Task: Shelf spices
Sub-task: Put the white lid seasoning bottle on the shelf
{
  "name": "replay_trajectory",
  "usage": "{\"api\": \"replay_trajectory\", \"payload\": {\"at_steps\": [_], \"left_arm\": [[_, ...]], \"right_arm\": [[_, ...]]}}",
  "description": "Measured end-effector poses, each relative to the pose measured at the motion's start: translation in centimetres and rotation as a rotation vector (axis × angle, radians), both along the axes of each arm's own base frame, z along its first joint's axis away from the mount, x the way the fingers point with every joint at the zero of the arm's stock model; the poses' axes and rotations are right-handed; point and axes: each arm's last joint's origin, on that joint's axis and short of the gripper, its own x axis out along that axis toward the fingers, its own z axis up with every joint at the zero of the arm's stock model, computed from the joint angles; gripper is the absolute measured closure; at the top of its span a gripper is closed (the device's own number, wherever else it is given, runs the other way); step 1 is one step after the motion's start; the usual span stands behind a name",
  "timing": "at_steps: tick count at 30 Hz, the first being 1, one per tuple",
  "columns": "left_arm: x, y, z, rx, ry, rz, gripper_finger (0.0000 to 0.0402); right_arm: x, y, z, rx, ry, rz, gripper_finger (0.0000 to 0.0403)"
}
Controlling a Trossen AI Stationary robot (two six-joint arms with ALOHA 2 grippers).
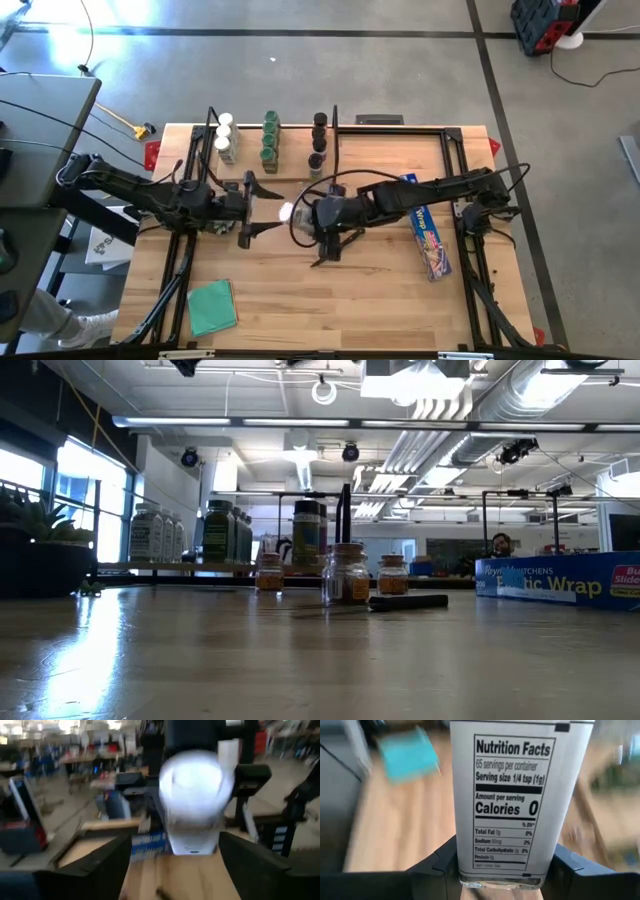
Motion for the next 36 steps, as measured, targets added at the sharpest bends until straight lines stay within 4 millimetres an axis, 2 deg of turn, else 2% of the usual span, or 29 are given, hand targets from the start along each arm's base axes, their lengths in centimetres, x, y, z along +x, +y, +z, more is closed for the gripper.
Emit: {"api": "replay_trajectory", "payload": {"at_steps": [3,10,15,21,29,36], "left_arm": [[0.0,0.1,-0.3,0.004,0.064,0.006,0.0099],[0.7,0.3,-1.2,-0.017,0.14,-0.049,0.0108],[1.8,1.1,-2.2,-0.087,0.194,-0.056,0.0108],[3.2,1.4,-3.2,-0.089,0.253,-0.104,0.0108],[5.7,1.0,-5.1,-0.032,0.365,-0.14,0.0108],[7.5,0.7,-5.0,-0.012,0.367,-0.136,0.0108]], "right_arm": [[-0.5,-0.2,-1.3,-0.015,0.122,-0.017,0.0225],[-1.2,-0.7,-2.3,0.016,0.258,-0.006,0.0225],[-0.4,-1.1,-3.5,0.036,0.296,0.017,0.0225],[0.7,-1.5,-5.6,0.075,0.361,0.044,0.0225],[1.1,-1.9,-5.9,0.081,0.357,0.052,0.0225],[1.0,-1.9,-6.0,0.085,0.367,0.053,0.0225]]}}
